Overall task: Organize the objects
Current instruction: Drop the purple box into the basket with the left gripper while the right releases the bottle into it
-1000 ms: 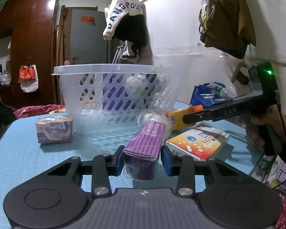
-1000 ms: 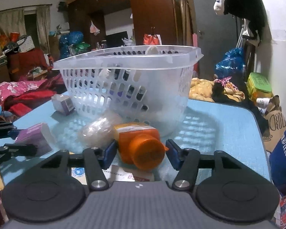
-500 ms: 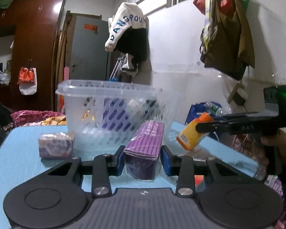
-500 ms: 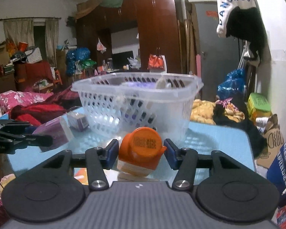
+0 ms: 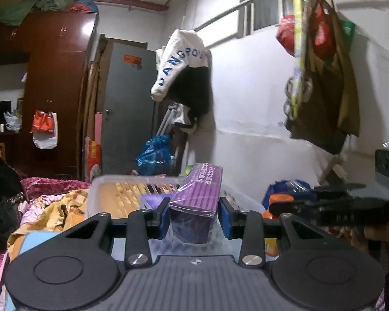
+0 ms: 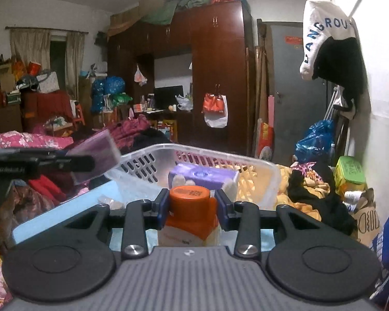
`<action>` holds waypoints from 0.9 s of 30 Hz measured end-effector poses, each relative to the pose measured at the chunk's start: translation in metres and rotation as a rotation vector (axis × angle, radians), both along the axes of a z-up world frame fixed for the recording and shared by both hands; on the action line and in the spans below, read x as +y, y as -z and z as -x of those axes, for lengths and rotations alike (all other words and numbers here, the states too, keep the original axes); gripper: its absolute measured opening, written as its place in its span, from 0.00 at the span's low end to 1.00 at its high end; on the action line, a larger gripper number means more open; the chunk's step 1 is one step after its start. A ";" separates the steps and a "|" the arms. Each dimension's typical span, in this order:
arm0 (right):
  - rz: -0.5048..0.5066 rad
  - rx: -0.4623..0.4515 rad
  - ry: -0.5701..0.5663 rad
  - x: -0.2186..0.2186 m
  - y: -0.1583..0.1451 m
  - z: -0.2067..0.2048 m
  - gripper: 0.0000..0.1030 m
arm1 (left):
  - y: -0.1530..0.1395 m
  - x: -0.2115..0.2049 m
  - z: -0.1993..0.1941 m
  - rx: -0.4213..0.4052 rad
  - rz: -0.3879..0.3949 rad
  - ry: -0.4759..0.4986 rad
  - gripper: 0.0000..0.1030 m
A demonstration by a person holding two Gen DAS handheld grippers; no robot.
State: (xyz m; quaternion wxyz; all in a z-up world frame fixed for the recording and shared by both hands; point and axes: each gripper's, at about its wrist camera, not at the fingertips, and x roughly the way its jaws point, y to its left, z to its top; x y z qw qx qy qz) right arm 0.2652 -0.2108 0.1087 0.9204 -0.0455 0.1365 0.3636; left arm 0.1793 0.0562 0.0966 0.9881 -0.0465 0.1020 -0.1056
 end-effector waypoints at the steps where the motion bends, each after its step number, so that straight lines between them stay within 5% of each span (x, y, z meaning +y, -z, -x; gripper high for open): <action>1: -0.012 -0.001 0.007 0.004 -0.004 -0.004 0.40 | -0.006 0.001 -0.006 0.003 -0.001 -0.008 0.41; 9: -0.021 -0.031 0.099 0.027 -0.027 -0.038 0.40 | -0.022 0.008 -0.059 0.092 -0.029 -0.097 0.41; 27: 0.173 0.029 0.211 0.044 0.008 -0.062 0.40 | 0.013 0.018 -0.119 0.383 -0.168 -0.129 0.41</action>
